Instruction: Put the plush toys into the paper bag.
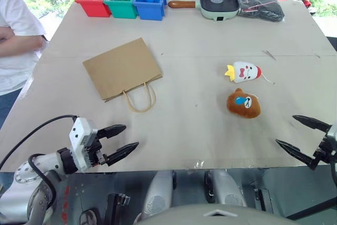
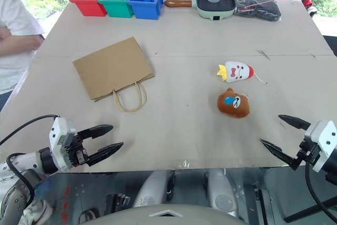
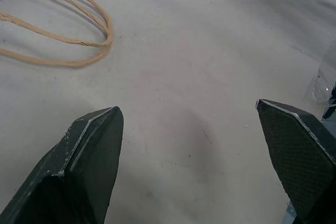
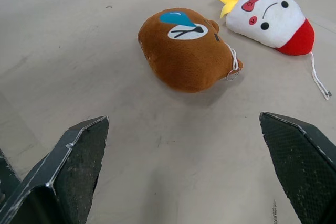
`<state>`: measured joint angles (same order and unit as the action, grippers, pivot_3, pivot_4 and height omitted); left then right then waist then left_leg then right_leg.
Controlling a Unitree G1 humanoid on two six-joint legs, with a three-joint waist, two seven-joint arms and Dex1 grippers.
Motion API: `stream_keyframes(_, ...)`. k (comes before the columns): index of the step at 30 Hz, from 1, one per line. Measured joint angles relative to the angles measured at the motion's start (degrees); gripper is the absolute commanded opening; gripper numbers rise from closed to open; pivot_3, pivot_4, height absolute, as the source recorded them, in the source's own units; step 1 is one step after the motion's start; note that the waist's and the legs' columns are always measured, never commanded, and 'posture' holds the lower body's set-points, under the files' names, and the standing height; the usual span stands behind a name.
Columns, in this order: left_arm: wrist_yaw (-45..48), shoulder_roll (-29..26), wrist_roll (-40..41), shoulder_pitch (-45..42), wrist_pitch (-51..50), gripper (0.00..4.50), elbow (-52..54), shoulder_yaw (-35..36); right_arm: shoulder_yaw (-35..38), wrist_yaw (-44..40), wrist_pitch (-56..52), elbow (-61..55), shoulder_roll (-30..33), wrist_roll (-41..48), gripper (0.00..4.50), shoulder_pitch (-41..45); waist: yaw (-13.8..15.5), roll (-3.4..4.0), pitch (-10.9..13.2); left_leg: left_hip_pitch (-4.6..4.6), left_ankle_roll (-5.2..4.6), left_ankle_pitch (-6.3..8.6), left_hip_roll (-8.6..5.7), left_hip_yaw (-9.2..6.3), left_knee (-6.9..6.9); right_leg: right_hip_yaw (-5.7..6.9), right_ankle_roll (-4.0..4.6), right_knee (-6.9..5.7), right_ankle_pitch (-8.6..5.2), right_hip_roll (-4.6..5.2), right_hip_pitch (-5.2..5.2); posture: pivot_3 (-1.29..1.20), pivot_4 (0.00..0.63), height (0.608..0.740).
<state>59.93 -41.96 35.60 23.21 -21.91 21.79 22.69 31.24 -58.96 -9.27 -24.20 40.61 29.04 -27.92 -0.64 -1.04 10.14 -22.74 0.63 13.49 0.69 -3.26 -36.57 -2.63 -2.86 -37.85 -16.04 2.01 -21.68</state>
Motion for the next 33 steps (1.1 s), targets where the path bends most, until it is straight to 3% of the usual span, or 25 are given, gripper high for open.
stream_keyframes(3,-1.3,0.1,-1.8,-3.3,1.2,4.37,-1.8,-0.6,-2.0,2.2,0.3,-0.5,-1.6,-0.8,4.50,2.2,0.0,-0.04,0.0,0.03,0.01,-0.01,0.01,0.00,-0.02,0.05,-0.01,-0.03,0.00,-0.04,0.01,0.00,0.150,0.740)
stream_keyframes(8,-3.6,-2.7,-10.5,-16.1,12.4,4.37,-12.5,-0.7,-14.4,7.6,-3.1,-11.6,-3.7,-0.5,4.50,10.9,-0.1,0.04,-0.1,0.01,0.03,-0.02,0.09,-0.01,-0.09,0.08,0.05,-0.07,0.07,-0.16,0.00,0.00,0.150,0.740)
stream_keyframes(12,-3.3,-5.0,-16.9,-18.7,20.7,4.37,-19.6,-1.3,-18.9,8.7,-5.6,-13.7,-3.5,-0.3,4.50,12.1,-0.1,-0.03,0.0,-0.14,-0.10,0.07,-0.06,-0.08,-0.05,0.09,-0.17,0.06,0.18,0.01,-0.04,0.00,0.150,0.740)
stream_keyframes(18,-4.2,-7.3,-28.6,-26.5,36.8,4.37,-29.6,-8.5,-23.7,10.5,-5.5,-15.1,-4.6,-1.4,4.50,12.4,0.2,-0.04,0.0,-0.10,-0.11,0.08,-0.09,-0.08,-0.04,0.19,-0.17,0.00,0.17,0.02,-0.01,0.00,0.150,0.740)
stream_keyframes(21,-5.8,-6.3,-32.6,-31.4,41.1,3.66,-33.4,-12.8,-24.4,10.7,-3.8,-13.8,-5.4,-2.8,4.50,11.7,0.2,-0.05,0.0,-0.10,-0.11,0.08,-0.14,0.02,-0.11,0.22,-0.19,-0.01,0.18,0.00,0.01,0.00,0.150,0.740)
stream_keyframes(25,-4.8,-3.3,-33.8,-35.0,42.8,1.79,-35.1,-19.1,-25.6,12.0,-1.7,-12.8,-6.9,-5.1,4.50,10.9,-0.4,-0.06,0.0,-0.10,-0.12,0.08,-0.11,0.05,-0.15,0.13,-0.20,-0.10,0.19,-0.04,-0.02,0.00,0.150,0.740)
stream_keyframes(27,-3.6,-2.2,-30.8,-35.0,39.2,0.88,-34.4,-19.3,-26.0,12.4,-1.7,-12.8,-7.3,-5.3,3.99,10.8,-0.6,-0.06,0.0,-0.10,-0.12,0.08,-0.10,-0.02,-0.14,0.14,-0.20,-0.13,0.19,-0.10,-0.03,0.00,0.150,0.740)
stream_keyframes(28,-3.1,-1.3,-26.7,-34.4,33.9,0.36,-32.2,-18.9,-26.0,12.9,-2.2,-12.8,-7.4,-5.1,3.69,10.8,-0.6,-0.05,0.0,-0.09,-0.12,0.08,-0.04,-0.08,-0.14,0.16,-0.20,-0.16,0.19,-0.09,-0.03,0.00,0.150,0.740)
stream_keyframes(29,-2.9,0.7,-18.6,-33.9,24.0,0.00,-27.4,-18.3,-26.0,14.1,-3.7,-12.7,-7.7,-4.8,3.09,11.1,-0.5,-0.05,0.0,-0.11,-0.12,0.08,0.01,-0.16,-0.19,0.20,-0.20,-0.21,0.19,-0.08,-0.02,0.00,0.150,0.740)
stream_keyframes(30,-3.0,1.3,-15.4,-33.8,20.0,0.00,-25.4,-18.2,-26.1,14.6,-4.3,-12.6,-8.0,-4.6,3.01,11.3,-0.4,-0.05,0.0,-0.13,-0.12,0.08,0.01,-0.17,-0.22,0.22,-0.20,-0.22,0.19,-0.08,-0.02,0.00,0.150,0.740)
stream_keyframes(31,-3.2,1.7,-9.2,-33.4,12.3,0.00,-21.2,-17.8,-26.5,15.4,-5.1,-12.5,-8.3,-4.5,2.37,12.0,-0.3,-0.06,0.0,-0.14,-0.12,0.08,0.01,-0.22,-0.27,0.23,-0.20,-0.25,0.19,-0.08,-0.01,0.00,0.150,0.740)
stream_keyframes(33,-3.6,1.7,-3.2,-33.3,5.4,0.00,-16.8,-16.8,-27.5,16.3,-5.6,-12.4,-9.0,-4.5,1.75,13.2,-0.3,-0.06,0.0,-0.12,-0.12,0.08,0.01,-0.23,-0.31,0.21,-0.20,-0.25,0.19,-0.07,0.00,0.00,0.150,0.740)
